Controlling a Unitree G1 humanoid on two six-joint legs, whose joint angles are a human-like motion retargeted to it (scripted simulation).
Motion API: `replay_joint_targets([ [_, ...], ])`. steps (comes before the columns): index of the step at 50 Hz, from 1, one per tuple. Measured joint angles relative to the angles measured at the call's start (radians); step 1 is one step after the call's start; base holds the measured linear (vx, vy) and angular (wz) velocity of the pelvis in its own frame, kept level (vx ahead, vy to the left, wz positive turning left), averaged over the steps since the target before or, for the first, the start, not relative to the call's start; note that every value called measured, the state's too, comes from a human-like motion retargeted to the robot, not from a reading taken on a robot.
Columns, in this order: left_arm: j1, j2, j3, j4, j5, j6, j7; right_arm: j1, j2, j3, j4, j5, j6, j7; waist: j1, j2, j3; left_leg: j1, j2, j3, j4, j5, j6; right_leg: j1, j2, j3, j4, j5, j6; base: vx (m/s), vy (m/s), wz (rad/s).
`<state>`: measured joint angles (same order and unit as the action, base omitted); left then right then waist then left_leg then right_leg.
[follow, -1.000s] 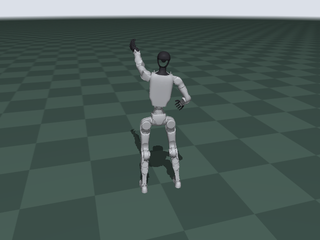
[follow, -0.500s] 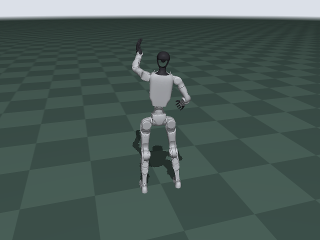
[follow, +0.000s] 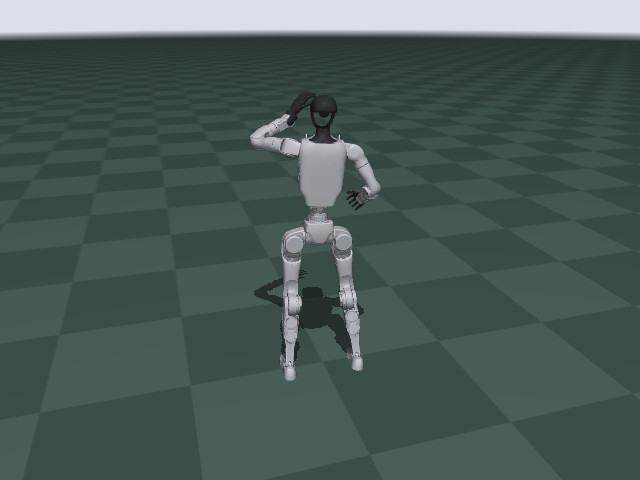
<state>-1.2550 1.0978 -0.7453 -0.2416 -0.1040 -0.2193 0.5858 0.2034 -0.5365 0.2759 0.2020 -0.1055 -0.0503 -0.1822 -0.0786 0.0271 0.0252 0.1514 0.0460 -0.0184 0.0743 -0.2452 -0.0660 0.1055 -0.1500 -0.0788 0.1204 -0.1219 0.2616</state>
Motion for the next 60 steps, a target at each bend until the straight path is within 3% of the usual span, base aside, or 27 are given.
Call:
replay_joint_targets([
  [5,0.029,0.023,0.010,-0.079,0.355,0.014,0.043,0.020,0.002,-0.011,-0.007,-0.017,-0.042,0.013,0.007,-0.007,0.002,0.005,0.006,0.001,0.005,-0.005,-0.006,0.006,0.007,0.003,-0.001,0.001,0.000,0.00,0.00,0.00],
  [10,0.079,0.012,0.036,-0.126,0.518,0.009,0.048,0.036,0.006,-0.020,-0.007,-0.029,-0.063,0.020,0.013,-0.014,0.004,0.008,0.009,0.004,0.007,-0.008,-0.007,0.007,0.011,0.008,0.001,0.000,0.000,0.00,0.00,0.00],
  [18,0.172,-0.035,0.043,-0.170,0.551,-0.006,0.033,0.050,0.007,-0.028,-0.009,-0.032,-0.068,0.015,0.017,-0.013,0.008,0.013,0.014,0.011,0.006,-0.010,-0.004,0.002,0.017,0.016,0.010,-0.003,0.000,0.00,0.00,0.00],
  [20,0.202,-0.065,0.014,-0.170,0.515,-0.031,-0.019,0.042,0.004,-0.017,0.001,-0.058,-0.090,-0.005,0.026,-0.006,0.005,0.013,0.038,0.021,0.011,-0.022,-0.036,0.009,0.044,0.022,-0.007,0.004,0.000,-0.02,-0.09,-0.16],
  [25,0.299,-0.122,-0.060,-0.145,0.494,-0.037,-0.061,0.036,0.015,-0.014,0.017,-0.062,-0.095,-0.037,0.023,-0.001,0.008,0.017,0.038,0.026,0.015,-0.025,-0.033,0.013,0.043,0.028,-0.010,0.006,0.000,0.00,0.00,0.00],
  [30,0.412,-0.203,-0.171,-0.008,0.539,-0.044,-0.131,0.030,0.027,-0.009,0.022,-0.073,-0.100,-0.063,0.013,-0.002,0.010,0.019,0.035,0.029,0.018,-0.028,-0.028,0.014,0.041,0.032,-0.008,0.005,0.000,0.00,0.00,0.00],
  [37,0.572,-0.379,-0.257,0.352,0.650,-0.045,-0.195,0.026,0.031,0.001,0.028,-0.105,-0.113,-0.089,-0.005,-0.009,0.014,0.019,0.030,0.032,0.022,-0.029,-0.018,0.011,0.036,0.038,-0.005,0.004,0.000,0.00,0.00,0.00],
  [40,0.623,-0.451,-0.268,0.508,0.719,-0.042,-0.191,0.028,0.027,0.004,0.032,-0.118,-0.119,-0.100,-0.012,-0.011,0.017,0.018,0.028,0.035,0.022,-0.029,-0.015,0.010,0.035,0.041,-0.006,0.005,0.000,0.00,0.02,0.01],
  [42,0.641,-0.493,-0.273,0.600,0.819,0.020,-0.123,0.037,0.012,0.014,0.026,-0.027,-0.103,-0.093,-0.027,-0.018,0.009,0.012,0.001,0.030,0.014,-0.001,0.015,0.003,0.002,0.035,0.001,-0.006,-0.001,-0.01,0.10,0.11],
  [45,0.679,-0.541,-0.281,0.702,0.880,0.036,-0.102,0.048,0.005,0.013,0.022,-0.023,-0.104,-0.098,-0.033,-0.020,0.005,0.010,-0.001,0.032,0.009,0.003,0.017,-0.002,0.001,0.037,0.001,-0.005,0.000,0.00,0.00,0.00],
  [51,0.721,-0.619,-0.279,0.829,0.892,0.049,-0.088,0.051,0.001,0.011,0.027,-0.024,-0.103,-0.104,-0.038,-0.019,0.011,0.006,0.000,0.037,0.008,0.005,0.020,-0.010,0.002,0.043,0.000,-0.002,-0.001,0.00,0.00,0.00],
  [55,0.734,-0.661,-0.281,0.877,0.837,0.041,-0.164,0.048,0.003,0.016,0.033,-0.022,-0.096,-0.079,-0.039,-0.020,0.013,0.003,0.000,0.039,0.008,0.007,0.024,-0.014,0.002,0.045,0.000,-0.001,-0.004,0.00,0.00,0.00],
  [60,0.737,-0.701,-0.274,0.917,0.741,0.023,-0.358,0.040,0.004,0.030,0.037,-0.021,-0.083,-0.003,-0.036,-0.023,0.014,-0.001,0.000,0.039,0.009,0.009,0.028,-0.019,0.003,0.045,0.003,-0.001,-0.011,0.00,0.00,0.00],
])
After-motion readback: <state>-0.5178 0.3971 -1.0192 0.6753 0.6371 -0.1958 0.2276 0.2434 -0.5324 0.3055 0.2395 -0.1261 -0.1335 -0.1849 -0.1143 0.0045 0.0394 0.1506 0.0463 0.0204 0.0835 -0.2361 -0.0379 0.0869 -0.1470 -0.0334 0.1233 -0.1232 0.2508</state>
